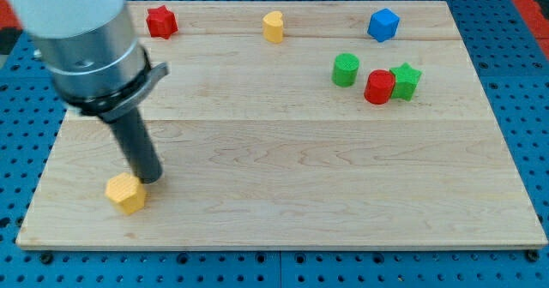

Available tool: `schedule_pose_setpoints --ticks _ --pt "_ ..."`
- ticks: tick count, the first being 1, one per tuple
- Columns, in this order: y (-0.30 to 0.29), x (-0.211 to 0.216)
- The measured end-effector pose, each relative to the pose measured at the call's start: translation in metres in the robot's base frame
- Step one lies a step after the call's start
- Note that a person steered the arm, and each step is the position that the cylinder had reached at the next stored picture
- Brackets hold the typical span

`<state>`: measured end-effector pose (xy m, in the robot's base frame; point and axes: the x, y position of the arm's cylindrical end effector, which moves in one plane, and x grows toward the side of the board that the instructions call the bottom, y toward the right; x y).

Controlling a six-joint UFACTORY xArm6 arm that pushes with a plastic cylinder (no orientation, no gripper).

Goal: Move red circle at bottom center

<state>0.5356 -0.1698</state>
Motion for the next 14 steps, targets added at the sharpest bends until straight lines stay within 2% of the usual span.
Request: schedule_pose_setpoints --ticks 1,3,4,7,11,14 --pt "-0.043 0.0" --pt "0.058 -0.062" --pt "0.074 -0.07" --pt "0.104 -0.07" --pt "0.197 -0.07" --pt "0.206 -0.081"
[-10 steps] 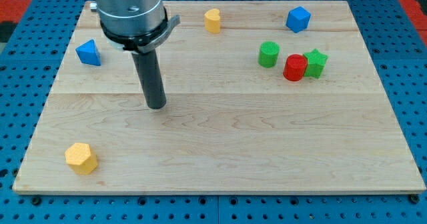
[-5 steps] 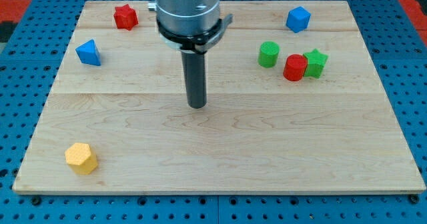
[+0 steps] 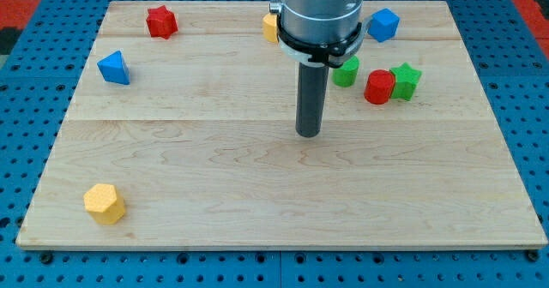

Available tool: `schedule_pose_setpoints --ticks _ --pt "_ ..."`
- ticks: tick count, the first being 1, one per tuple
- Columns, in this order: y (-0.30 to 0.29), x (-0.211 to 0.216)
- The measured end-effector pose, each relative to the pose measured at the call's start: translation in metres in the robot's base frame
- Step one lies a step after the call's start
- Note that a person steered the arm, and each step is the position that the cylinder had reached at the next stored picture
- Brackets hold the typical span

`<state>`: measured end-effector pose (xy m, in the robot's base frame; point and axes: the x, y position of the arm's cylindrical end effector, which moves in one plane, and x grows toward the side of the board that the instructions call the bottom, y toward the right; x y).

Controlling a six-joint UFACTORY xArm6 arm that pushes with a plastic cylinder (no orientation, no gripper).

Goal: Move red circle at bottom center

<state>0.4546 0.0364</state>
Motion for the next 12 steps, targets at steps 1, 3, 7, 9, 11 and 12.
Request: schedule_pose_setpoints --ticks 1,3,7,9,11,12 --pt "-0.019 -0.046" --pt "0.011 -0.08" --pt "0.156 -0.061" --pt "0.093 -0.069" --pt "0.038 -0.004" --pt "0.012 -0.029"
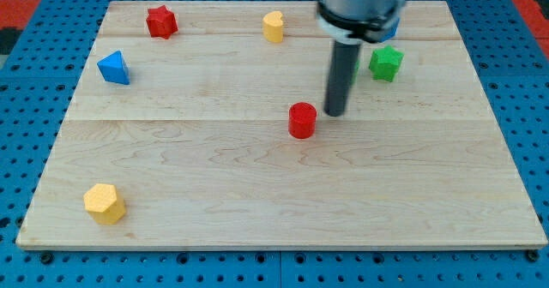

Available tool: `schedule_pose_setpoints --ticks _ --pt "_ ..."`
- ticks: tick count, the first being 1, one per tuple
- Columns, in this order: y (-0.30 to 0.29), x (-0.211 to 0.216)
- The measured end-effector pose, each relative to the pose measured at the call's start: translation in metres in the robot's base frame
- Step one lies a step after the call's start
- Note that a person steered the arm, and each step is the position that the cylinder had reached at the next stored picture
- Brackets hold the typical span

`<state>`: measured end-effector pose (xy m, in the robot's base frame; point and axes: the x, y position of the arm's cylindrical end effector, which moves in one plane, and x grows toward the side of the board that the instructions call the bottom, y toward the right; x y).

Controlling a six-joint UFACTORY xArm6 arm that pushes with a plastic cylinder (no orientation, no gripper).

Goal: Move red circle at bottom center

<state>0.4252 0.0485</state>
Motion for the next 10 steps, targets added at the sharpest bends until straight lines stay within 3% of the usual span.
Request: schedule_pose_setpoints --ticks 1,2,4,5,6,7,8,9,10 --pt "-0.033 0.026" --pt "-0.025 0.078" --pt "-0.036 0.036" --pt "-0.039 0.097" --pt "-0.039 0.104" --pt "-0.046 0.042" --pt "-0.083 0.055" --pt "-0.083 0.098" --pt "-0.077 0.107"
